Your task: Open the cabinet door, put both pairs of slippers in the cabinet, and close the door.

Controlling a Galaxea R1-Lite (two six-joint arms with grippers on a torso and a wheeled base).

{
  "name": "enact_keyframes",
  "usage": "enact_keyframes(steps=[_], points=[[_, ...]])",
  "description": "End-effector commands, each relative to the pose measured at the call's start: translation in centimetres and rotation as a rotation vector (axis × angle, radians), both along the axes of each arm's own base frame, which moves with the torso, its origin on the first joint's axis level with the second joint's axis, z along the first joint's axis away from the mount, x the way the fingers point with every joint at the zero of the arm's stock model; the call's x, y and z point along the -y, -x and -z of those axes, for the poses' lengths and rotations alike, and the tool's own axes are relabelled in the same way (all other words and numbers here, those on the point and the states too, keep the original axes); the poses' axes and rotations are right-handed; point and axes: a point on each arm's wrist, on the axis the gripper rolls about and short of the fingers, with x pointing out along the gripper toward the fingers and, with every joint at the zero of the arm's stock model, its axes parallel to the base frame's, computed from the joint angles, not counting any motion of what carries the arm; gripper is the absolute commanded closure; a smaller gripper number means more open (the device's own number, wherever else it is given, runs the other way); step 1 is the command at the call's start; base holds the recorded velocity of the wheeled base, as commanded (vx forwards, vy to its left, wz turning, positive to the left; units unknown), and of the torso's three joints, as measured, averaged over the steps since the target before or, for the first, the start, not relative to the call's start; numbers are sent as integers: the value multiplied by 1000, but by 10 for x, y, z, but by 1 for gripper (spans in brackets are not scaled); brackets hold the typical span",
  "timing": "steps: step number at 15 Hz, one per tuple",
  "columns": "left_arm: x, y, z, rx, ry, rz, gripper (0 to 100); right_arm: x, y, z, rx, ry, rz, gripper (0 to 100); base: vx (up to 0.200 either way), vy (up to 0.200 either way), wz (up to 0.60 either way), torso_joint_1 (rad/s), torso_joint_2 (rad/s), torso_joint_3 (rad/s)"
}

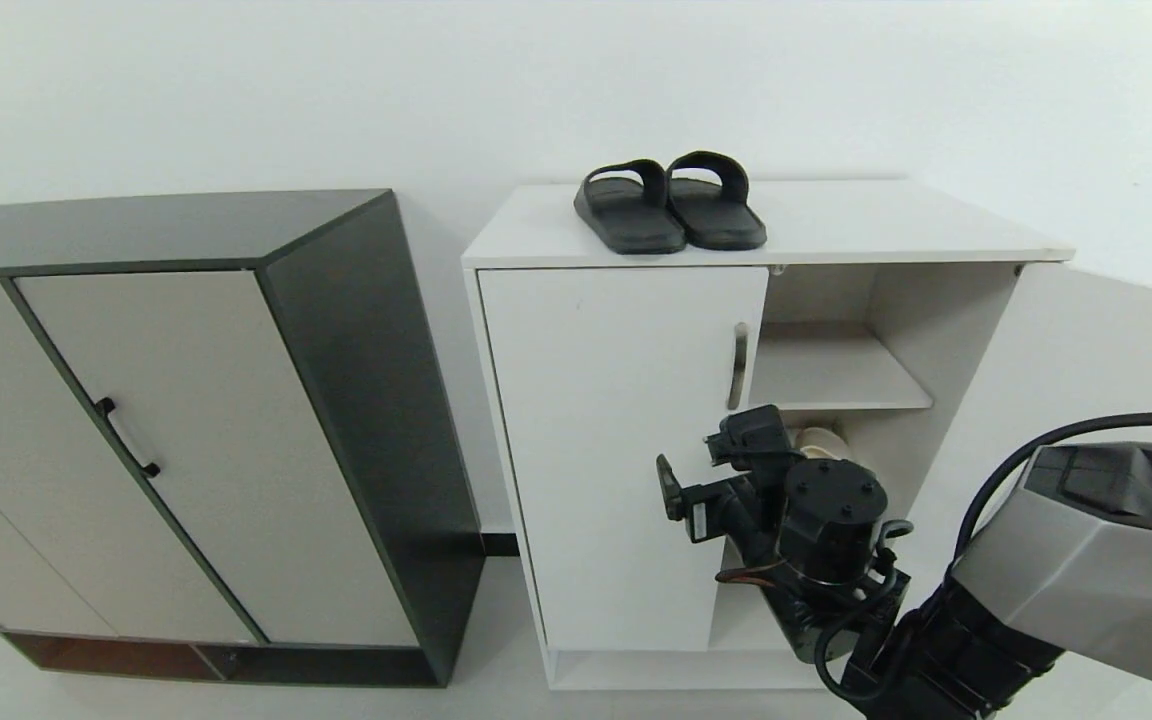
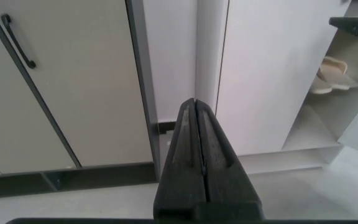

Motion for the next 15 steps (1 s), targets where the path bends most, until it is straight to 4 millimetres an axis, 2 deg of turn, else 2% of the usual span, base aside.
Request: enact_keyframes(steps=[1,15], points=[[0,0,0,0,0,0,100,1,1,-3,5,-4,0,0,0,0,0,144,-461,-325],[0,0,0,0,0,0,100,1,0,0,0,1,2,0,0,0,0,192,-503,-314]])
